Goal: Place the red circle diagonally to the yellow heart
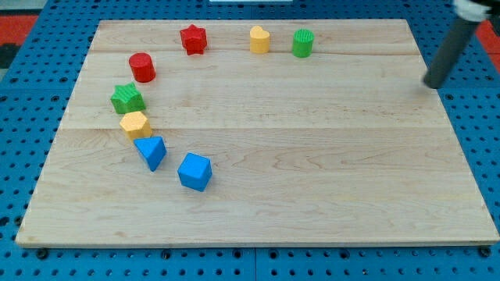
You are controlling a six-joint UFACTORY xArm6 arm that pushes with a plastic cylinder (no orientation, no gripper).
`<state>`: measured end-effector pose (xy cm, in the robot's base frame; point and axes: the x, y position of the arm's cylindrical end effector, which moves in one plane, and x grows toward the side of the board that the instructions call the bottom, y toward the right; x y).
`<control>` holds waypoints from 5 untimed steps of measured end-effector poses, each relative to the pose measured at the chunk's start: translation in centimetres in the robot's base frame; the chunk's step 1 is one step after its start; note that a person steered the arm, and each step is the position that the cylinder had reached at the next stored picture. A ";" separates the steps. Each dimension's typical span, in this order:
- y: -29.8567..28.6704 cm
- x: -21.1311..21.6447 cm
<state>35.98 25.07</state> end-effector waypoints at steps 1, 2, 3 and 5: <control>-11.7 2.0; -20.0 1.0; -27.3 -0.5; -44.6 -0.3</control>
<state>35.71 -19.51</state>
